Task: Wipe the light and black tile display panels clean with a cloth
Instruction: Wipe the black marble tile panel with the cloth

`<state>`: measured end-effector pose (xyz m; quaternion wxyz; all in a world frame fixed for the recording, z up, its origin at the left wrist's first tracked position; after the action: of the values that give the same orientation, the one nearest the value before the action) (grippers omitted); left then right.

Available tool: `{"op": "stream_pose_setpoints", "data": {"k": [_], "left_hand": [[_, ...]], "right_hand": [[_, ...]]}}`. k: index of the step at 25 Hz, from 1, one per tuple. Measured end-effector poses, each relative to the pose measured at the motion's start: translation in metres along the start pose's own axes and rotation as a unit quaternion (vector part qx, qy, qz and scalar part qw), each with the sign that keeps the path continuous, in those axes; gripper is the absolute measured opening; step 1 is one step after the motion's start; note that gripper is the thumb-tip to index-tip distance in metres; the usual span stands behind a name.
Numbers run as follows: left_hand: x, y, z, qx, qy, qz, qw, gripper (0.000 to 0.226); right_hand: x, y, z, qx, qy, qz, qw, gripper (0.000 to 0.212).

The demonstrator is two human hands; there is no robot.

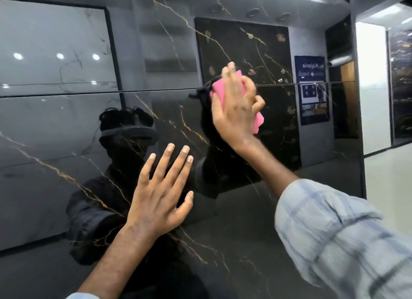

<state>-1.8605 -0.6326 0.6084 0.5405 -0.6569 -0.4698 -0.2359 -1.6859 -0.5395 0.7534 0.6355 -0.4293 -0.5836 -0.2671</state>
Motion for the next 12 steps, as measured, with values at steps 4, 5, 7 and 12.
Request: {"op": "stream_pose_setpoints", "data": {"k": [4, 5, 7, 12], "left_hand": [[-0.001, 0.0, 0.002, 0.004, 0.005, 0.0, 1.0, 0.077], [-0.001, 0.0, 0.002, 0.003, 0.005, -0.001, 1.0, 0.077], [0.0, -0.001, 0.001, 0.006, 0.004, -0.003, 1.0, 0.077], [-0.001, 0.001, 0.002, 0.003, 0.008, 0.001, 1.0, 0.078]], "right_hand": [[-0.02, 0.017, 0.003, -0.085, 0.022, -0.357, 0.93, 0.068], [0.0, 0.036, 0.004, -0.076, 0.012, -0.251, 0.965, 0.068], [0.016, 0.067, 0.011, -0.02, -0.033, 0.066, 0.997, 0.068], [-0.048, 0.018, 0.006, -0.08, 0.01, -0.33, 0.94, 0.068]]}}
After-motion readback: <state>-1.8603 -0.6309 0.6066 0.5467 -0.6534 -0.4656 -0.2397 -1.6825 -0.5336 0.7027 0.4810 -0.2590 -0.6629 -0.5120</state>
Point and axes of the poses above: each hand's wrist, its own x-axis towards the middle knuckle, its own z-axis out of the palm, y = z × x, the point moved 7 cm from there along x, towards the middle knuckle, and after that the axes turned 12 degrees about -x, right-handed, at the moved point
